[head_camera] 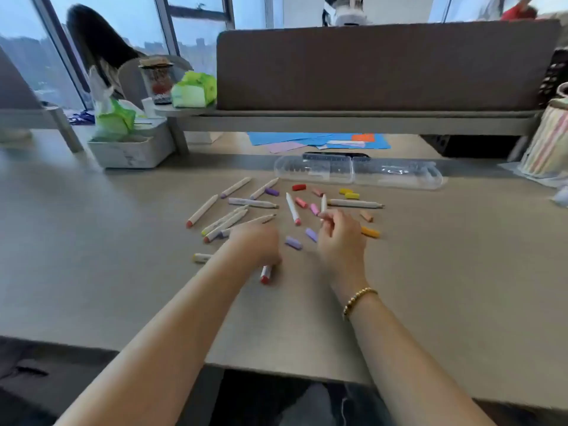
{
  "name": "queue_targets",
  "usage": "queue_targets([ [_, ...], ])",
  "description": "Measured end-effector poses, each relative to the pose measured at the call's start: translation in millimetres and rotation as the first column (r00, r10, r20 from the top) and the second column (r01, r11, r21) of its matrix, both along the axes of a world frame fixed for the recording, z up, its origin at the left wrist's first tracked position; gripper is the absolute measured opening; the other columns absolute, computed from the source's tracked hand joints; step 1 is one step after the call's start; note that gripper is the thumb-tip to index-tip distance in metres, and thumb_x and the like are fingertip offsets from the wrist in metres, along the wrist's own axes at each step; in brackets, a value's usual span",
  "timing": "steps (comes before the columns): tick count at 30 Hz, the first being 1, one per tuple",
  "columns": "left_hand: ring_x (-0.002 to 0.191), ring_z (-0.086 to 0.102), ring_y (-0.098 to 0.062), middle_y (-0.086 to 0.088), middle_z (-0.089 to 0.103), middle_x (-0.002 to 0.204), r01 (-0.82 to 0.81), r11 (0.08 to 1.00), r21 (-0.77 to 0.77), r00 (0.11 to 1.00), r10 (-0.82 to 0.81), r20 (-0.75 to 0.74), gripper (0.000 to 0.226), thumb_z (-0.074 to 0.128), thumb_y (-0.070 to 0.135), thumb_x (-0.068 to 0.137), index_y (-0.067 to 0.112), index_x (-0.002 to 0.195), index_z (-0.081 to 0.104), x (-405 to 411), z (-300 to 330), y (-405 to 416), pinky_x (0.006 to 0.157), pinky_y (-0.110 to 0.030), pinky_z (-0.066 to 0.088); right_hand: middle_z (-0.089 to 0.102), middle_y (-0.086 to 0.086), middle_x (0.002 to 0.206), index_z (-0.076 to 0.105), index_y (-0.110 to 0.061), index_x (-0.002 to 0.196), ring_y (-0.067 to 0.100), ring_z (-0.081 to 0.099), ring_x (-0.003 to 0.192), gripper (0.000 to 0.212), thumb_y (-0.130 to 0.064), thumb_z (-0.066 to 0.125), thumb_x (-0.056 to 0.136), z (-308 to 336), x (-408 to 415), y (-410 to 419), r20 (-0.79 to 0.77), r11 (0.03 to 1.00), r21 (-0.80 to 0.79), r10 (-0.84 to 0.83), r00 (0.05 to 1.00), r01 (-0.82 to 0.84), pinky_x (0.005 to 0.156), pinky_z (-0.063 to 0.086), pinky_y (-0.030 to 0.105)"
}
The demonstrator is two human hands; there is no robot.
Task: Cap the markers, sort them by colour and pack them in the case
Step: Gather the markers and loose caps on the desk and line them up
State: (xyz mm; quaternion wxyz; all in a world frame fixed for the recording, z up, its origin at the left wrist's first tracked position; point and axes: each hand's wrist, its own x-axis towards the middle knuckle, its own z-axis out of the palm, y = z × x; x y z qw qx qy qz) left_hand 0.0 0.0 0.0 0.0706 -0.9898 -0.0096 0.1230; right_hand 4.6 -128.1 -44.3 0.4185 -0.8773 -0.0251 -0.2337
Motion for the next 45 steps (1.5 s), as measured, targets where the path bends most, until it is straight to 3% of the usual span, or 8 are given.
queue_targets([
  [7,0.107,0.055,-0.034,-0.019,0.055,0.124,-0.080,0.962,-0.262,0.971,0.134,0.197,0.027,0.041,0.011,0.094,0.002,0.115,0.055,-12.2,11.2,18.2,0.086,-0.037,0.049,0.065,0.009,0.107,0.063,-0.006,0.104,0.027,0.053,0.104,0.023,-0.002,0.046,0.088,-4.0,-24.9,3.2,-0.033,1.000,0.002,0.002,0.999,-0.002,0.085,0.038,0.035],
  [11,0.072,0.056,-0.012,0.006,0.064,0.090,0.062,0.997,0.055,0.914,-0.079,0.398,0.022,0.047,0.024,0.093,0.016,0.105,0.064,22.2,24.4,61.4,0.072,-0.016,0.046,0.064,0.008,0.101,0.063,-0.008,0.103,0.026,0.055,0.098,0.022,-0.005,0.045,0.091,-5.6,-9.8,11.0,-0.014,0.996,-0.031,0.086,0.996,-0.087,0.088,0.042,0.040],
  [15,0.077,0.056,-0.027,-0.010,0.061,0.097,-0.062,0.764,-0.642,0.938,0.265,0.225,0.023,0.040,0.014,0.097,0.004,0.113,0.052,50.0,11.7,83.2,0.075,-0.028,0.042,0.061,0.000,0.106,0.063,-0.015,0.108,0.017,0.051,0.101,0.022,-0.009,0.047,0.093,-6.9,-1.5,14.5,-0.033,0.969,-0.169,0.175,0.984,-0.178,0.090,0.040,0.032],
  [21,0.074,0.050,-0.021,-0.007,0.057,0.084,0.009,0.839,-0.543,0.921,0.205,0.333,0.025,0.047,0.036,0.094,0.013,0.086,0.050,43.8,-5.1,124.3,0.061,-0.028,0.035,0.059,0.000,0.107,0.066,-0.017,0.108,0.018,0.048,0.107,0.020,-0.017,0.054,0.092,-1.6,-12.4,34.6,0.003,0.874,-0.357,0.353,0.936,-0.329,0.092,0.036,0.030],
  [26,0.075,0.053,-0.017,-0.004,0.060,0.085,-0.027,0.900,-0.435,0.979,0.111,0.170,0.033,0.056,0.046,0.087,0.014,0.092,0.054,50.5,-6.8,129.3,0.061,-0.024,0.041,0.046,0.003,0.123,0.057,-0.018,0.126,0.020,0.032,0.119,0.036,-0.035,0.049,0.095,11.8,-22.7,72.8,-0.153,0.581,-0.652,0.529,0.835,-0.488,0.100,0.026,0.034],
  [33,0.076,0.049,-0.016,-0.007,0.060,0.095,0.006,0.958,-0.286,1.000,0.002,0.029,0.042,0.056,0.039,0.088,0.005,0.112,0.055,79.2,-9.7,128.7,0.065,-0.023,0.041,0.047,0.011,0.121,0.057,-0.007,0.118,0.027,0.038,0.116,0.028,-0.003,0.051,0.091,23.5,0.5,76.0,-0.190,0.357,-0.852,0.471,0.862,-0.383,0.096,0.036,0.037],
  [39,0.072,0.047,-0.017,0.000,0.045,0.075,0.010,0.957,-0.289,1.000,-0.004,0.020,0.024,0.054,0.031,0.086,0.008,0.091,0.049,88.1,-14.9,125.5,0.054,-0.023,0.034,0.050,0.009,0.119,0.052,-0.013,0.117,0.024,0.047,0.111,0.029,-0.003,0.053,0.090,30.7,20.9,68.4,-0.318,0.428,-0.800,0.291,0.902,-0.420,0.087,0.044,0.033],
  [45,0.061,0.041,-0.012,0.000,0.043,0.071,-0.004,0.940,-0.342,1.000,0.012,0.022,0.024,0.055,0.030,0.085,0.012,0.073,0.046,77.7,-15.3,127.3,0.051,-0.022,0.032,0.054,0.010,0.110,0.031,-0.008,0.133,0.021,0.053,0.087,0.038,-0.021,0.039,0.098,33.8,13.0,88.8,-0.387,0.772,-0.547,0.111,0.916,-0.324,0.070,0.044,0.027],
])
